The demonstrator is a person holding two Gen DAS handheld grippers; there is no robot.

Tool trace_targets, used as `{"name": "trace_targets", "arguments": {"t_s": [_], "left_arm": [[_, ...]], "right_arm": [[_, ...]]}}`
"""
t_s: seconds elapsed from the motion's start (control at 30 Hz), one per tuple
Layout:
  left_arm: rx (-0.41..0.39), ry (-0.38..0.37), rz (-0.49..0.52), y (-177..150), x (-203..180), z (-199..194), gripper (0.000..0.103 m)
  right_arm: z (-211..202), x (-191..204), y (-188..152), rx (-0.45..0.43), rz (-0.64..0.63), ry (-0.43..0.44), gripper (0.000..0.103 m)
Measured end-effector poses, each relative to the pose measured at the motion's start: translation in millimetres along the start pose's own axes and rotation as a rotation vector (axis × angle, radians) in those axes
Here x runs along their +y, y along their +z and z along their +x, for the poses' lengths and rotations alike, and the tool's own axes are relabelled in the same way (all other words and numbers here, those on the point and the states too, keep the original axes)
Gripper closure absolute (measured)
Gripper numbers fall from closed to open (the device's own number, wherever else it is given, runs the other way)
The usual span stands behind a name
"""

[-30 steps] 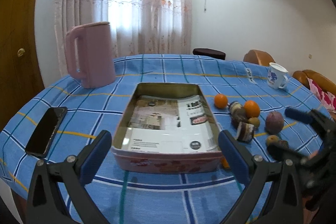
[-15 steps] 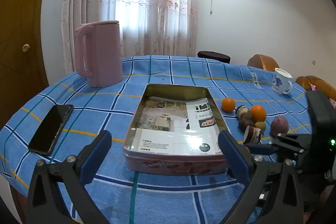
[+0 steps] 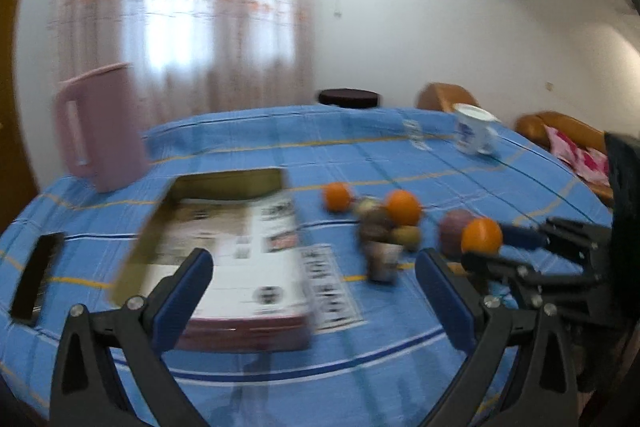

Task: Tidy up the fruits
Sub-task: 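Grasp a mandarin orange with the right gripper while the left gripper grasps a dark brown round fruit, then carry both fruits over the tin box and open both grippers to drop them in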

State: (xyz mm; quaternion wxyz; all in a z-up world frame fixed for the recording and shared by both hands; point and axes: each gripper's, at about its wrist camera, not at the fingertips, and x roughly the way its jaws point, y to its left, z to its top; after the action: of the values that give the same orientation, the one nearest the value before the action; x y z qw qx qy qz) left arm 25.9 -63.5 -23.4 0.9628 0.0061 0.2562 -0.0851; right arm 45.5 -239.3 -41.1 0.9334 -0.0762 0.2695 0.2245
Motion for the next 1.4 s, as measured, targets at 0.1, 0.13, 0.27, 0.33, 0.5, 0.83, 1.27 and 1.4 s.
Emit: {"name": "trace_targets", "arguments": {"t_s": [0.1,0.13,0.27,0.33,0.5,0.83,1.27,1.4], "left_arm": [[0.034,-0.07,0.042,-0.5,-26.9,11.4,0.001],[0.04,-0.083,0.059,-0.8,-34.7,14.6,0.001],[0.091,-0.149,0.101,-2.5,-58.7,28.0,0.007],[0.107,-0.17,0.12,-4.1,-68.8,31.6,0.008],[0.181,-0.24,0.168,-16.1,-97.3,44.5,0.015],[0.261,-0.292,0.13,-26.9,-96.0,65.1,0.058],[0.169,-0.256,0.083,-17.8,-67.1,47.9,0.058],[0.145,-0.227,0.079,-14.8,-60.9,46.7,0.058]], "right_arm": [[-7.9,-19.4,-6.6,0.004,0.023,-0.068,0.061],[-9.5,-24.1,-9.2,0.004,0.034,-0.084,0.061],[-15.4,-38.8,-16.4,0.002,0.074,-0.105,0.06],[-17.7,-44.8,-16.7,-0.002,0.082,-0.111,0.06],[-15.5,-53.4,-22.2,-0.009,0.099,-0.124,0.06],[-16.7,-56.3,-26.9,-0.023,0.116,-0.108,0.06],[-12.0,-38.1,-18.3,-0.039,0.081,-0.079,0.06],[-9.8,-33.5,-16.2,-0.049,0.078,-0.068,0.06]]}}
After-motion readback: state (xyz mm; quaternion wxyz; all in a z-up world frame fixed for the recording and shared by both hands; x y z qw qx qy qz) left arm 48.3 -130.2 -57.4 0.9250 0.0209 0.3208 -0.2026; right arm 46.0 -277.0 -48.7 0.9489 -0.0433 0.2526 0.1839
